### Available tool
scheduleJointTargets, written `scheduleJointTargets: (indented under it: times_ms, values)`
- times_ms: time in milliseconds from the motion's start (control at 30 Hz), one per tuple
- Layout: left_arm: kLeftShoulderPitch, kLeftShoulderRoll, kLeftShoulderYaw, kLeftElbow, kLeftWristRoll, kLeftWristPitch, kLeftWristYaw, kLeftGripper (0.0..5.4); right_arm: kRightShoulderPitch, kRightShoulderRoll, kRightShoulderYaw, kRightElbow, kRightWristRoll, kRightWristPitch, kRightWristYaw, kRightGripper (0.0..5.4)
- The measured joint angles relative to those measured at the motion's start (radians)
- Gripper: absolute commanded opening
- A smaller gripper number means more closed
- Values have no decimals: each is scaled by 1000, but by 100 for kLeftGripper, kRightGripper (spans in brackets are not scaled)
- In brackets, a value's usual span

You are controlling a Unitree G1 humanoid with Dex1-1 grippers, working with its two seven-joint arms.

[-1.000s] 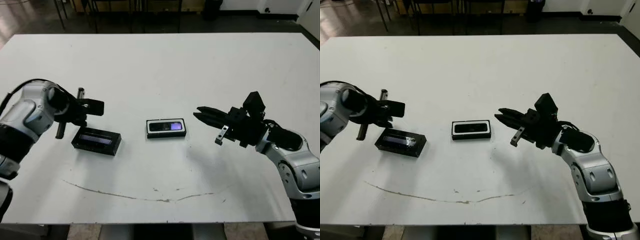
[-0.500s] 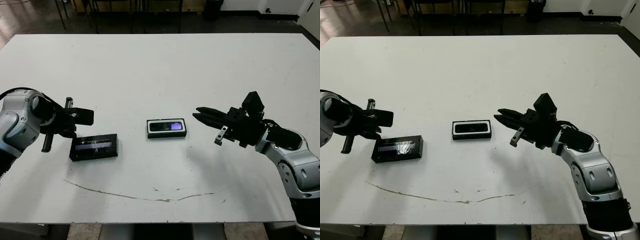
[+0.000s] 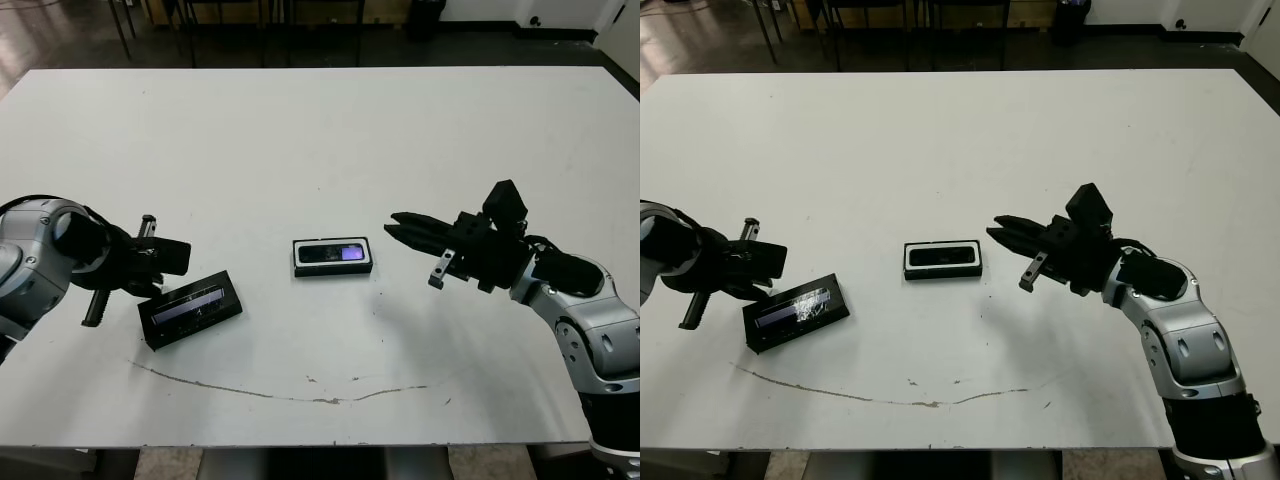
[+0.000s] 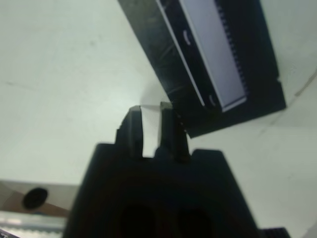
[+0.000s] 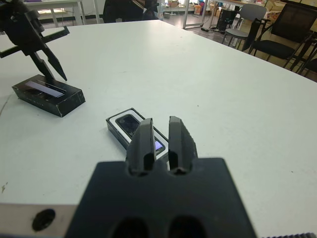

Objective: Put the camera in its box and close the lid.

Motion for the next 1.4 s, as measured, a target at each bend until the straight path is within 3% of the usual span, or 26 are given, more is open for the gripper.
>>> scheduleJointTargets:
  times_ms: [767, 900, 1033, 1167, 1333, 1400]
  values:
    - [115, 77, 66, -66, -41, 74, 18, 0, -6, -18, 11, 2, -4, 13, -8, 1]
    - [254, 82, 223, -86, -82, 79, 191, 0, -3, -19, 13, -6, -7, 12, -21, 1]
    - [394, 73, 465, -150, -119, 76, 400, 0, 6, -19, 13, -10, -12, 5, -23, 1]
    - [500, -26, 701, -213, -212, -4, 576, 0, 13, -21, 7, -9, -15, -2, -23, 1]
    - [538, -165, 869, -382, -336, 81, 712, 0, 15, -22, 5, -2, -16, -6, -21, 1]
    - [540, -206, 905, -446, -401, 129, 734, 23, 15, -22, 4, 2, -16, -6, -18, 0]
